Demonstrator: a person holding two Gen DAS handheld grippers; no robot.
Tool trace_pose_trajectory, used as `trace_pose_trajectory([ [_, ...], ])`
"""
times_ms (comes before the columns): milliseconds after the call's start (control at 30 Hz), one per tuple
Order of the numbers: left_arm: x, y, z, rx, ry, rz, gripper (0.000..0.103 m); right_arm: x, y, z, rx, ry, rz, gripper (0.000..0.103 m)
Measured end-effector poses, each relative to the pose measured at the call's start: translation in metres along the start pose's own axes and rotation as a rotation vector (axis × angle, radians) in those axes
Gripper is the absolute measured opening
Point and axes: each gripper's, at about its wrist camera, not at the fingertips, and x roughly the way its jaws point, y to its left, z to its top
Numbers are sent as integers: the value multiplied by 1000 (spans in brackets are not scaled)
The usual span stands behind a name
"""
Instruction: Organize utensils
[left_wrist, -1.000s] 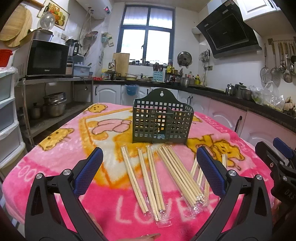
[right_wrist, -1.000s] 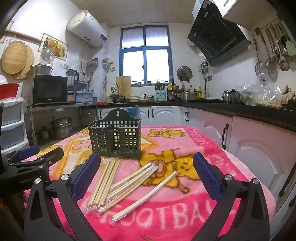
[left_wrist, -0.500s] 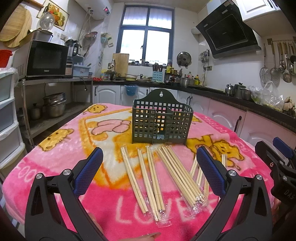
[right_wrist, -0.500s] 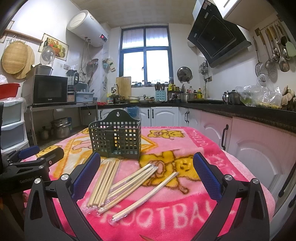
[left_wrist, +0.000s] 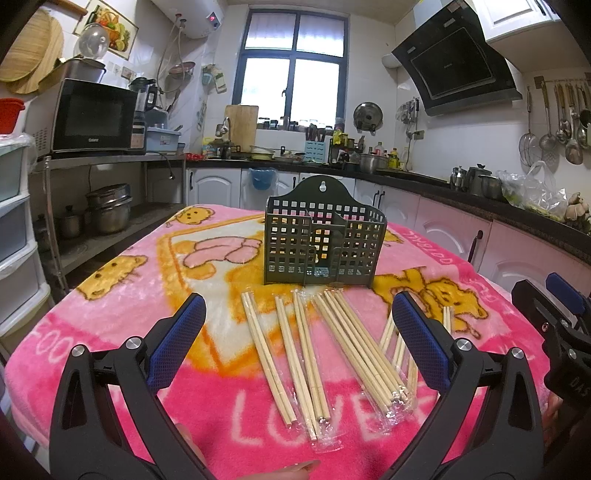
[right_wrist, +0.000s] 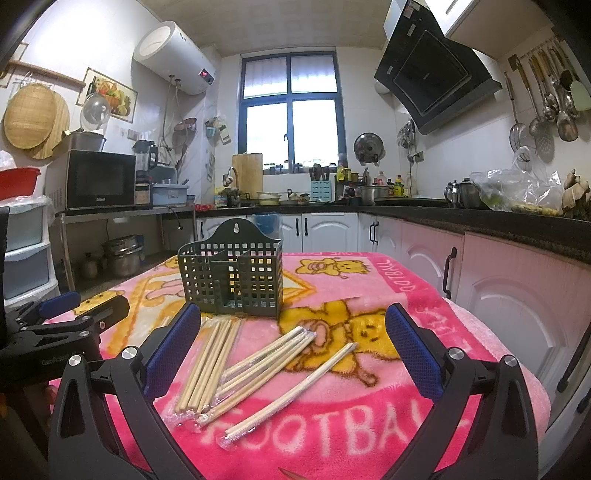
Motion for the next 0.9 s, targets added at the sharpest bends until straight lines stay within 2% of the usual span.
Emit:
trace_pose_trajectory([
  [267,2,2,5,-9,15,-10,93,-2,3,6,-7,7,7,97],
  [533,10,10,-2,-27,53,16,93,4,10,2,-34,18,23,97],
  [900,23,40,0,-95,113,70,93,28,19,8,-56,82,102,97],
])
